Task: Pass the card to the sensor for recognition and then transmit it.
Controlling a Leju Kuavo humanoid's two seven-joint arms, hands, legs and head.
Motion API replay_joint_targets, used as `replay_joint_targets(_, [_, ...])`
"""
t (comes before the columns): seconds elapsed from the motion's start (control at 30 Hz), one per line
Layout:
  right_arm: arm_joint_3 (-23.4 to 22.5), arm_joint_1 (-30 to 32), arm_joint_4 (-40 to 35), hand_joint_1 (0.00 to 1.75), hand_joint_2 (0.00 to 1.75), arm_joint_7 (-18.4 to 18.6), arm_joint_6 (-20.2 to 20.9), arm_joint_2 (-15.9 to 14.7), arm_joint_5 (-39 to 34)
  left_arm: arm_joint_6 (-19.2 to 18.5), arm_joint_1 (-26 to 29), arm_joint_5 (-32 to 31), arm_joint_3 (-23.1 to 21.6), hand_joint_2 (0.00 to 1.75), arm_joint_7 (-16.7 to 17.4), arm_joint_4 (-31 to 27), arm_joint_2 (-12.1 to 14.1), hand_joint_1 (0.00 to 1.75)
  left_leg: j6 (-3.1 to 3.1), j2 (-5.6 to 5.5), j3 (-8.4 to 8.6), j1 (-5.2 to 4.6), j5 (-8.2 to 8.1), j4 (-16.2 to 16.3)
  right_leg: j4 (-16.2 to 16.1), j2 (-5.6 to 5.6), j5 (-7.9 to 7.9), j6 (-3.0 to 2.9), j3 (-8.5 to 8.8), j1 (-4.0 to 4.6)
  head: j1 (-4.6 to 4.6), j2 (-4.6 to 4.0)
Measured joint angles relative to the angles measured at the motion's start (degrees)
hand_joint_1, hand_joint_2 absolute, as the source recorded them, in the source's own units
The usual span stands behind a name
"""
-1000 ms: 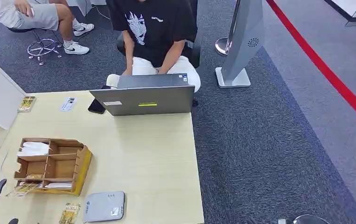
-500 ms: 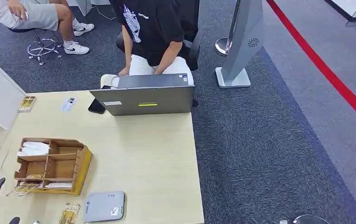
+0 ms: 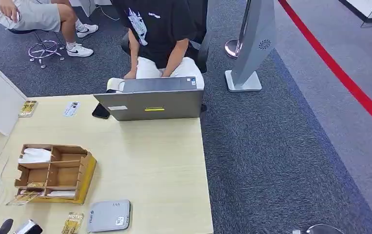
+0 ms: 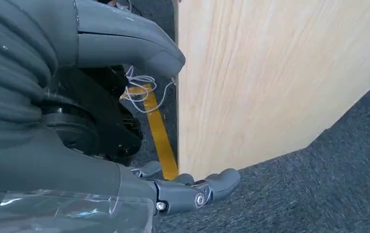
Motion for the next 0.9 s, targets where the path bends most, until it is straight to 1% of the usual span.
replay_joint_targets(0.13, [0.00, 0.00, 0.00, 0.00, 1.75, 0.00, 0.02, 0.00, 0.04, -0.07, -0.04, -0.07, 0.22, 1.75, -0.09, 0.22, -0.29, 0.00, 0.00, 0.00, 0.01, 0.00, 0.00, 0.00, 0.00, 0.00, 0.00, 0.00, 0.00, 0.00, -0.02, 0.00])
replay_joint_targets(0.23, [0.00, 0.01, 0.00, 0.00, 1.75, 0.00, 0.41, 0.00, 0.98, -1.92, -0.41, -0.50, 0.79, 1.75, -0.43, 0.57, -0.61, 0.00, 0.00, 0.00, 0.01, 0.00, 0.00, 0.00, 0.00, 0.00, 0.00, 0.00, 0.00, 0.00, 0.00, 0.00])
replay_joint_targets(0.3, [0.00, -0.02, -0.02, 0.00, 1.75, -0.02, 0.61, 0.00, 1.88, -2.95, -1.06, -0.59, 1.29, 1.75, -1.28, 1.22, -0.96, 0.00, 0.00, 0.00, 0.01, 0.01, 0.01, 0.00, 0.00, 0.00, 0.00, 0.00, 0.00, 0.00, -0.02, 0.00])
replay_joint_targets(0.47, [0.00, -0.06, 0.00, 0.00, 1.75, -0.20, 0.70, 0.00, 3.06, -3.69, -2.17, -1.62, 1.68, 1.75, -2.32, 2.51, -1.88, 0.00, 0.00, 0.00, 0.01, 0.01, 0.01, 0.00, 0.01, 0.00, 0.00, 0.00, 0.02, 0.00, 0.00, 0.00])
replay_joint_targets(0.6, [0.00, -0.20, 0.00, 0.00, 1.75, -0.55, 0.79, 0.00, 4.00, -3.72, -2.54, -1.99, 1.68, 1.75, -2.29, 3.04, -2.25, 0.00, 0.00, 0.00, 0.01, 0.00, 0.00, 0.00, 0.00, 0.00, 0.00, 0.00, 0.02, 0.00, 0.00, 0.00])
replay_joint_targets(0.7, [0.00, -0.43, 0.02, 0.00, 1.75, -0.63, 0.85, 0.00, 3.65, -4.66, -3.20, -1.90, 1.68, 1.75, -1.79, 3.67, -2.56, 0.00, 0.00, -0.01, 0.01, 0.00, 0.00, 0.00, 0.00, -0.01, 0.00, 0.00, 0.01, 0.00, 0.00, 0.00])
replay_joint_targets(0.9, [0.00, -0.54, 0.02, 0.00, 1.75, -0.48, 1.07, 0.00, 3.72, -5.31, -4.80, -1.59, 1.68, 1.75, -1.27, 5.42, -3.24, 0.00, 0.00, -0.01, 0.01, 0.00, 0.01, 0.00, 0.00, 0.00, 0.00, 0.00, 0.01, 0.00, -0.02, 0.00])
